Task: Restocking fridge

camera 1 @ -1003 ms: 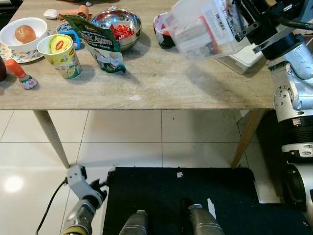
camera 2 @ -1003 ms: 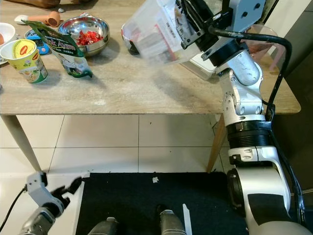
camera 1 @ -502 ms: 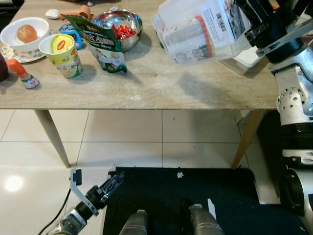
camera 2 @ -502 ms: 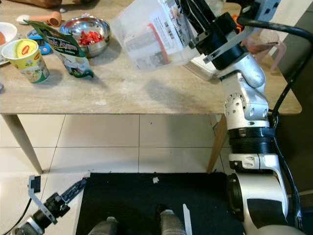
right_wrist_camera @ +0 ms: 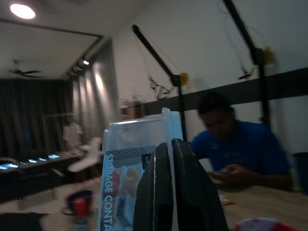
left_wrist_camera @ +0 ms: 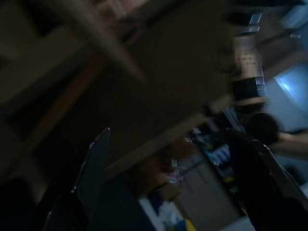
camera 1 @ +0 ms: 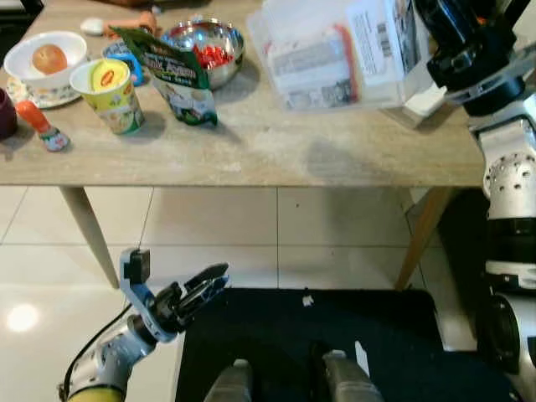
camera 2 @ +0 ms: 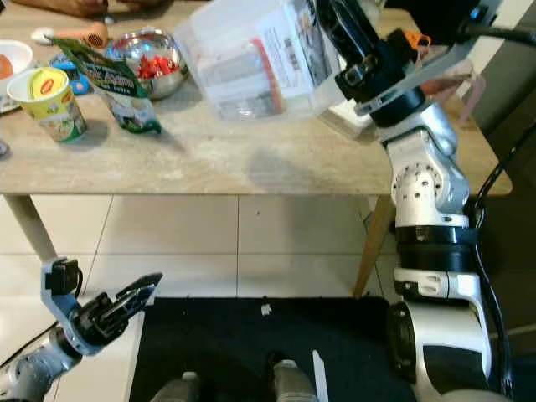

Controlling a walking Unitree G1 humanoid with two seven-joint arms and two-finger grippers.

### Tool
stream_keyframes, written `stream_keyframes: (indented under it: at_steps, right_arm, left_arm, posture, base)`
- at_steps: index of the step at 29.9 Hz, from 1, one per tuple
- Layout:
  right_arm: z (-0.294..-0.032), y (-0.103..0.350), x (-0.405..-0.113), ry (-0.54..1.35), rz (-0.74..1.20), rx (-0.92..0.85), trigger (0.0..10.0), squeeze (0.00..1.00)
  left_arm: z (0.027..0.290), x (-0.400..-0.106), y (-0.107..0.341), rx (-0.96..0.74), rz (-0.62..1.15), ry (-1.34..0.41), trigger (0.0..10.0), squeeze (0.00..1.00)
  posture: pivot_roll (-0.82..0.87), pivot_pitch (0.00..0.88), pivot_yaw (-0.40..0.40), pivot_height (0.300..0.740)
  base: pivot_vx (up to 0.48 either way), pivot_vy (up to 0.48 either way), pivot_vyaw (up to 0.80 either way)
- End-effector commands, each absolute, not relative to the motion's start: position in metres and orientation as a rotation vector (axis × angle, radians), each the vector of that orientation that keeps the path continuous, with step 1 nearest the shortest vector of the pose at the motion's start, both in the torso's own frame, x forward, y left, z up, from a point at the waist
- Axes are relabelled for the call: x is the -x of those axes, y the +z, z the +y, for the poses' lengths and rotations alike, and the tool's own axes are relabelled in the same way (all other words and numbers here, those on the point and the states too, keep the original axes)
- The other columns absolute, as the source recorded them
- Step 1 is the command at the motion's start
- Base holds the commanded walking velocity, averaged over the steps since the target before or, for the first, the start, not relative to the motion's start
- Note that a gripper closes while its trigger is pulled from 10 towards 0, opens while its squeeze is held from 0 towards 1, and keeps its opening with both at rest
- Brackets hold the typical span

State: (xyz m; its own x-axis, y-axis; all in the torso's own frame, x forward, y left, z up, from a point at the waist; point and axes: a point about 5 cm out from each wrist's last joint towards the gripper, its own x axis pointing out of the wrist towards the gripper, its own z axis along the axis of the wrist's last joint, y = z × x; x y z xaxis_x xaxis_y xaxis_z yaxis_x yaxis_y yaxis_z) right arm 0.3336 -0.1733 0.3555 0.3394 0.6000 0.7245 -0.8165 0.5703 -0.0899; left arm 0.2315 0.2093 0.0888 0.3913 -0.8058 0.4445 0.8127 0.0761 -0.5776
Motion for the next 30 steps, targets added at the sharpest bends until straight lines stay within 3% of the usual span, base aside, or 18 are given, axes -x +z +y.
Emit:
stream_keyframes:
  at_steps: [1,12,17,23,30]
  right_arm:
    - [-0.179,0.364,-0.322,1.006,-0.855,-0.357,10.0,0.00]
    - [-0.173,0.346,-0.303,1.286,-0.751,-0.406,10.0,0.00]
    - [-0.172,0.343,-0.303,1.303,-0.716,-0.391,10.0,0.00]
    - [-0.174,0.346,-0.301,1.334,-0.702,-0.389,10.0,0.00]
    - [-0.176,0.349,-0.296,1.377,-0.695,-0.378,10.0,0.00]
  left_arm:
    - [0.205,-0.228,0.101,0.888,-0.068,-1.276,10.0,0.00]
    - [0.192,-0.232,0.167,0.778,-0.306,-1.430,10.0,0.00]
    - [0.196,-0.231,0.198,0.674,-0.406,-1.473,10.0,0.00]
    - [0.205,-0.229,0.220,0.577,-0.436,-1.493,10.0,0.00]
    - [0.212,-0.228,0.216,0.544,-0.389,-1.448,10.0,0.00]
  posture:
    - [0.04,0.180,-0.034,0.740]
    - [0.02,0.191,-0.040,0.740]
    - [0.02,0.190,-0.043,0.740]
    - [0.02,0.190,-0.044,0.740]
    - [0.02,0.188,-0.041,0.740]
  base:
    - [0.000,0.000,0.00]
    - [0.000,0.000,0.00]
    - [0.000,0.000,0.00]
    - [0.000,0.000,0.00]
    - [0.000,0.000,0.00]
